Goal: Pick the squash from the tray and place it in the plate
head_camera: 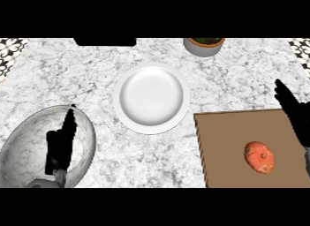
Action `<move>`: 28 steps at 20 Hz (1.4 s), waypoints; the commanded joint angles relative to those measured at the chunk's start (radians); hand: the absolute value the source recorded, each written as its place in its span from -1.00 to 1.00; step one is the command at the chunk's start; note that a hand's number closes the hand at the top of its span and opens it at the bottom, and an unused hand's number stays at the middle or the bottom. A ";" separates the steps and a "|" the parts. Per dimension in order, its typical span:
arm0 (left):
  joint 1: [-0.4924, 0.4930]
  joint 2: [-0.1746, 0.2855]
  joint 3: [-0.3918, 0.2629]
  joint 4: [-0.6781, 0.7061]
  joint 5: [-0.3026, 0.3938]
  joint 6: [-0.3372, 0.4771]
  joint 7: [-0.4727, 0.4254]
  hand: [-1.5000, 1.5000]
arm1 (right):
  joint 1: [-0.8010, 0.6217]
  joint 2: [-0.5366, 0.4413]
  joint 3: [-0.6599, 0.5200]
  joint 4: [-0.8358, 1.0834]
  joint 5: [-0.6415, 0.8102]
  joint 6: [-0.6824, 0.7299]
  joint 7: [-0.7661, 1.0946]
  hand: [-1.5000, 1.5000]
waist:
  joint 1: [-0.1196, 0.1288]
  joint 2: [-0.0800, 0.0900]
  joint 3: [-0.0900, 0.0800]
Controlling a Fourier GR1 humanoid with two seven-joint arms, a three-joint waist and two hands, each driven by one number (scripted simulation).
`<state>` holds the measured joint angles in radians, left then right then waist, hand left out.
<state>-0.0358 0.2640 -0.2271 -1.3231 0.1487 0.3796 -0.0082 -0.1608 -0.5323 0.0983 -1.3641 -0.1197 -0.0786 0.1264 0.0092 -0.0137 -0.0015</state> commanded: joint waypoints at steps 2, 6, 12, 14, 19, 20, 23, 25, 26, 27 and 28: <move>0.023 0.101 0.032 -0.026 -0.030 -0.039 -0.051 0.00 | 0.000 0.091 -0.115 -0.101 -0.222 0.050 -0.037 -1.00 | -0.017 0.006 0.003; 0.015 0.204 0.044 -0.032 -0.115 -0.028 -0.117 0.00 | -0.060 0.301 -0.230 -0.182 -0.543 0.089 -0.097 -1.00 | -0.034 -0.012 0.014; 0.112 0.234 0.074 -0.052 -0.067 -0.087 -0.183 0.00 | 0.225 0.352 -0.335 -0.368 -0.335 -0.165 -0.376 -1.00 | -0.053 0.001 0.002; 0.111 0.270 0.085 -0.074 -0.057 -0.117 -0.153 0.00 | 0.331 0.396 -0.343 -0.487 -0.371 -0.150 -0.395 -1.00 | -0.051 0.001 0.002; 0.141 0.291 0.104 -0.150 -0.045 -0.164 -0.132 0.00 | 0.605 0.345 -0.370 -0.719 -0.441 0.026 -0.350 -1.00 | -0.028 0.008 0.001; 0.111 0.260 0.113 -0.086 -0.072 -0.152 -0.180 0.00 | 0.565 0.359 -0.343 -0.591 -0.407 0.089 -0.414 -1.00 | -0.018 0.012 0.002; 0.125 0.230 0.073 -0.122 -0.105 -0.108 -0.176 0.00 | 0.572 0.207 -0.354 -0.597 -0.338 0.121 -0.310 -1.00 | -0.013 0.013 0.001; 0.114 0.275 0.109 -0.123 -0.070 -0.154 -0.154 0.00 | 0.665 0.127 -0.381 -0.659 -0.314 0.161 -0.252 -1.00 | -0.021 0.011 0.001; 0.146 0.249 0.097 -0.109 -0.076 -0.145 -0.188 0.00 | 0.676 0.110 -0.372 -0.691 -0.293 0.143 -0.200 -1.00 | -0.015 0.012 0.000; 0.111 0.265 0.115 -0.094 -0.063 -0.167 -0.193 0.00 | 0.677 0.077 -0.361 -0.646 -0.237 0.169 -0.211 -1.00 | -0.014 0.015 0.000; 0.160 0.249 0.076 -0.154 -0.098 -0.134 -0.166 0.00 | 0.681 0.039 -0.391 -0.638 -0.248 0.191 -0.188 -1.00 | -0.006 0.012 0.001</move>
<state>0.0924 0.5185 -0.1320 -1.4378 0.0697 0.2403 -0.1797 0.4756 -0.3805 -0.2675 -2.0044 -0.4224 0.0556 -0.1295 -0.0088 -0.0022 -0.0010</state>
